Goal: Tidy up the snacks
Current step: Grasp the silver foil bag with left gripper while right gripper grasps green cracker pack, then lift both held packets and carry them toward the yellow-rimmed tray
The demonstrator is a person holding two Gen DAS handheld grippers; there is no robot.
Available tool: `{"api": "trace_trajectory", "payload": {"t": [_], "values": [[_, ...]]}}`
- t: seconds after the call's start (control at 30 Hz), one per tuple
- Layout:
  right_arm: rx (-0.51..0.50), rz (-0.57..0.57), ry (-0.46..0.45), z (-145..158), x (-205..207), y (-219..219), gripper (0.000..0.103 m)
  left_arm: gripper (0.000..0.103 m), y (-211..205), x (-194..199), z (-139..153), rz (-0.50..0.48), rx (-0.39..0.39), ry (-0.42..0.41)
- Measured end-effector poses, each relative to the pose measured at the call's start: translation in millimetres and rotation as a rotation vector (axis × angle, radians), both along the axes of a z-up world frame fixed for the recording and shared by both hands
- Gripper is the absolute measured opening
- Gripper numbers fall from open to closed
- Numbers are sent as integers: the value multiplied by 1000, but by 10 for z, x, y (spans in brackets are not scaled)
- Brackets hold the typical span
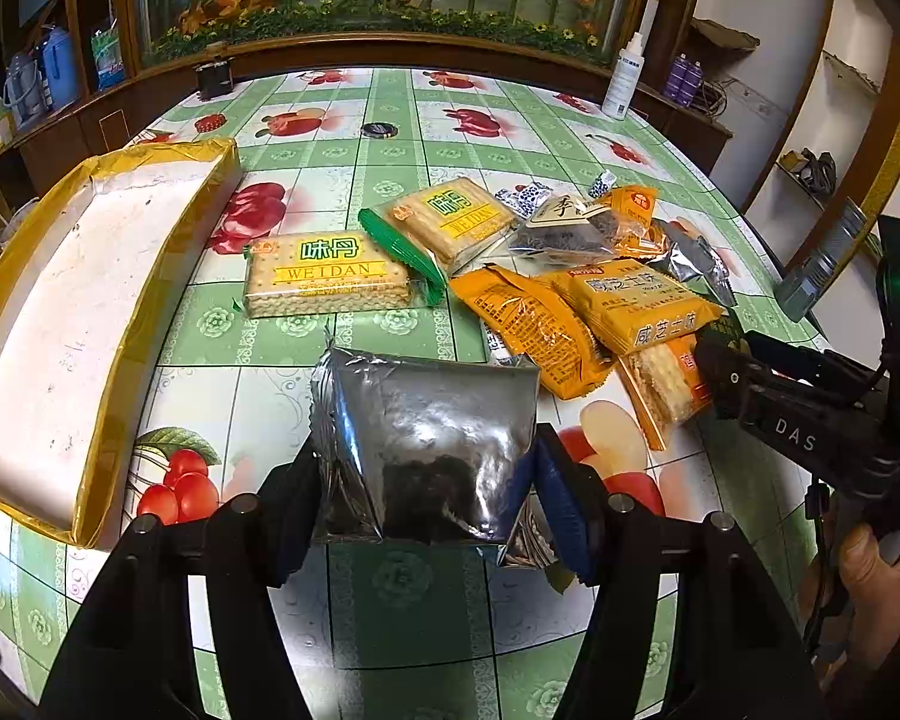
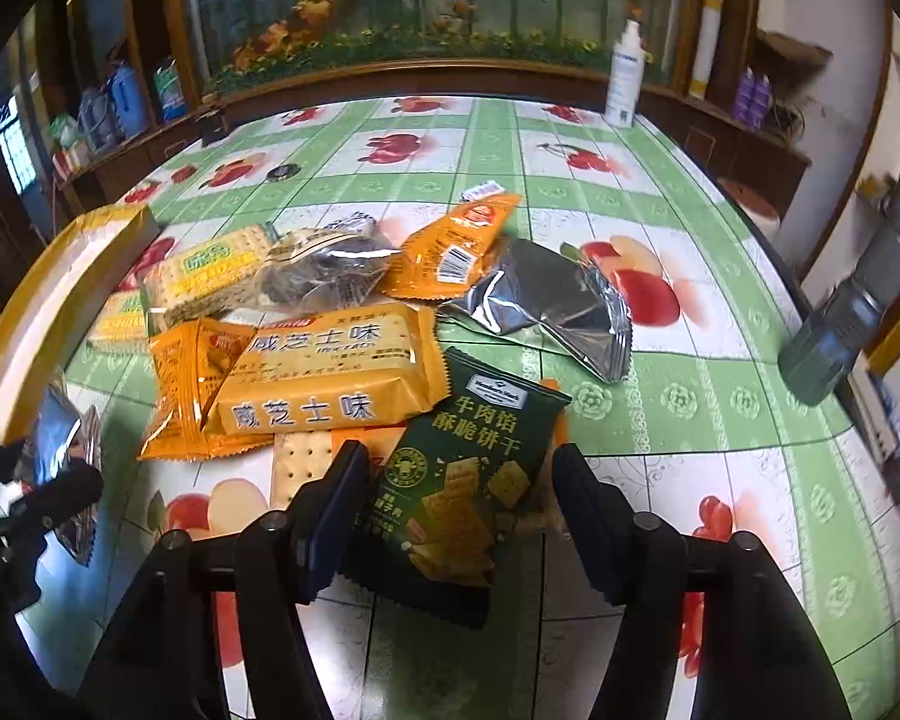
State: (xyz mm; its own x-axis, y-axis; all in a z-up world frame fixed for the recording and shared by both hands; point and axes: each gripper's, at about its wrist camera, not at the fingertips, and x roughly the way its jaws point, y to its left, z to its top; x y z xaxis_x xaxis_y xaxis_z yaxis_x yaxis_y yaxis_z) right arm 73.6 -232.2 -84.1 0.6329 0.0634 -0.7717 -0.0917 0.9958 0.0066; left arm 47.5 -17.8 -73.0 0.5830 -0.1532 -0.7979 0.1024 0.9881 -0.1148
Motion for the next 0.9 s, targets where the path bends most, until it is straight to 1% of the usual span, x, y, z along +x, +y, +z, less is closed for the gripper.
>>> {"api": "trace_trajectory", "payload": {"t": [0.03,0.07,0.17,0.3,0.33,0.37,0.5,0.53,0.57,0.6,0.67,0.7,0.77,0.8,0.87,0.9], "values": [[-12,2,-6,10,-19,9,50,64,11,-6,13,2,0,-4],[-28,4,-12,14,-34,12,47,64,26,-11,27,5,-1,-8],[-46,7,-21,28,-87,-21,47,64,65,-24,60,12,-12,-14],[-107,4,-78,153,-231,10,46,64,79,-54,112,14,-16,-26],[-120,5,-92,195,-253,21,15,64,79,-63,125,14,-17,-29],[-124,4,-103,238,-273,31,2,64,84,-71,139,13,-18,-32],[-113,33,-111,361,-293,100,2,64,137,-91,163,23,-25,-36],[-94,44,-103,363,-288,109,4,64,154,-97,165,27,-25,-36],[-53,47,-96,357,-280,82,7,64,175,-100,168,32,-25,-36],[-19,38,-86,338,-271,44,12,64,193,-109,171,35,-26,-35],[62,31,-52,261,-260,-76,48,64,228,-117,180,38,-28,-36],[126,56,-35,221,-271,-137,50,64,236,-120,185,39,-28,-37],[196,110,-12,147,-329,-188,50,64,249,-123,189,40,-32,-39],[205,133,-3,115,-371,-198,53,64,251,-124,188,41,-34,-40],[152,156,3,47,-459,-179,73,64,242,-121,175,36,-40,-34],[140,188,6,16,-497,-159,74,64,235,-123,170,32,-42,-32]]}}
